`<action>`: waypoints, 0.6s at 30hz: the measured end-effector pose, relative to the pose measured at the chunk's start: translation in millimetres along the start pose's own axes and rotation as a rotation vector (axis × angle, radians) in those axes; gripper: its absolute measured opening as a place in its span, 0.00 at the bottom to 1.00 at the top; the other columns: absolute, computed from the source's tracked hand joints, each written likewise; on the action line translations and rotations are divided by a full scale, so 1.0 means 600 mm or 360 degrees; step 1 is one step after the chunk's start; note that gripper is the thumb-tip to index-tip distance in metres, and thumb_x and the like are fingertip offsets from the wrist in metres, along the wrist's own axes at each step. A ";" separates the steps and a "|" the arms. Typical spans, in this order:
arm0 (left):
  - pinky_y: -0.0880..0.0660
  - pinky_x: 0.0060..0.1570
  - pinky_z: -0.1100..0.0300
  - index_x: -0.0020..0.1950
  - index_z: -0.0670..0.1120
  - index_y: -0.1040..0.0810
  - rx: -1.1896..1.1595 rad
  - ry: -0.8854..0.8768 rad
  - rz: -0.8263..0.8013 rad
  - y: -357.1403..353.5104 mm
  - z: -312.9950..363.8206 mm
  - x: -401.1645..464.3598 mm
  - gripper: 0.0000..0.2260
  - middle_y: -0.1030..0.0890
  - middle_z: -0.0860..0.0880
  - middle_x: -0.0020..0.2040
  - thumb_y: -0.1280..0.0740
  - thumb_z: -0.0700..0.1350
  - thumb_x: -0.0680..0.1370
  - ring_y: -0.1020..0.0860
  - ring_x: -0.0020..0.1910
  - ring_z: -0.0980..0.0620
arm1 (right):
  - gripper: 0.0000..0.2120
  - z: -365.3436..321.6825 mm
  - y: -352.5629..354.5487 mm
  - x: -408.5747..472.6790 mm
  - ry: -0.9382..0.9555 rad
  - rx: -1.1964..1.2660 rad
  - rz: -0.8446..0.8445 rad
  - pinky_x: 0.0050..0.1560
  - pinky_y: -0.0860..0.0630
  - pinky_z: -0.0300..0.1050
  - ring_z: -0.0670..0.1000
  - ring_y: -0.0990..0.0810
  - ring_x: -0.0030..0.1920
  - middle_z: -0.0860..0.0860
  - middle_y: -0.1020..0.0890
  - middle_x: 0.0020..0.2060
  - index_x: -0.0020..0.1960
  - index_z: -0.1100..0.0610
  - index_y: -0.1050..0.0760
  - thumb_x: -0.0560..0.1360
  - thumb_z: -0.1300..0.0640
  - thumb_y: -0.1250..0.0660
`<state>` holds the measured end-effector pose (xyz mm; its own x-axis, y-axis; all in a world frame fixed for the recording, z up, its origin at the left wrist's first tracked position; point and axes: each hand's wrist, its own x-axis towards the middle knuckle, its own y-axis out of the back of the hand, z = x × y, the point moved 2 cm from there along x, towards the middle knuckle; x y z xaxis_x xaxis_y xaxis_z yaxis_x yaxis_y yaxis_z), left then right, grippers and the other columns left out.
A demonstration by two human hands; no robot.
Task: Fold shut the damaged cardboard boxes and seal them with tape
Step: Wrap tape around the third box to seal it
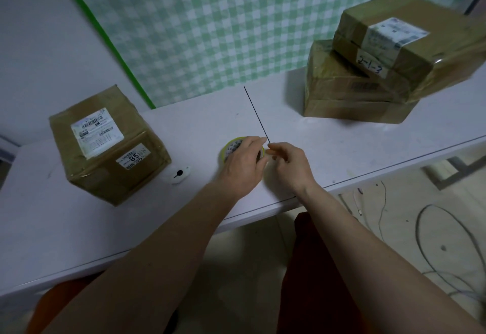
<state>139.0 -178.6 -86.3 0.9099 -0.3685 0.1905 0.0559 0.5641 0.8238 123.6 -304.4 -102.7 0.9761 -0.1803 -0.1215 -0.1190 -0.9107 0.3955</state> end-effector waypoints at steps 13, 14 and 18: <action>0.40 0.68 0.59 0.69 0.41 0.29 0.0052 -0.0061 0.0092 0.040 0.008 -0.042 0.19 0.28 0.45 0.68 0.38 0.36 0.77 0.32 0.68 0.47 | 0.17 -0.015 0.011 -0.020 -0.0017 -0.0138 0.0091 0.63 0.29 0.45 0.54 0.22 0.58 0.56 0.19 0.56 0.61 0.60 0.24 0.76 0.69 0.42; 0.41 0.67 0.61 0.69 0.42 0.29 0.0064 -0.0061 0.0114 0.045 0.004 -0.049 0.19 0.28 0.46 0.68 0.38 0.36 0.77 0.32 0.68 0.47 | 0.16 -0.019 0.012 -0.022 -0.0024 -0.0170 0.0113 0.62 0.30 0.44 0.54 0.23 0.58 0.56 0.20 0.57 0.61 0.60 0.24 0.76 0.68 0.41; 0.33 0.66 0.54 0.68 0.41 0.28 0.0086 -0.0024 0.0226 0.074 -0.017 -0.087 0.20 0.26 0.43 0.66 0.36 0.37 0.76 0.28 0.65 0.44 | 0.16 -0.051 0.001 -0.039 0.0036 -0.0302 0.0263 0.60 0.34 0.40 0.56 0.24 0.59 0.58 0.24 0.60 0.63 0.60 0.26 0.76 0.66 0.41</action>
<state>98.1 -127.0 -65.3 0.9007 -0.2995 0.3148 -0.0952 0.5709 0.8155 106.1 -289.6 -71.7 0.9503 -0.3105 -0.0212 -0.2432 -0.7832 0.5722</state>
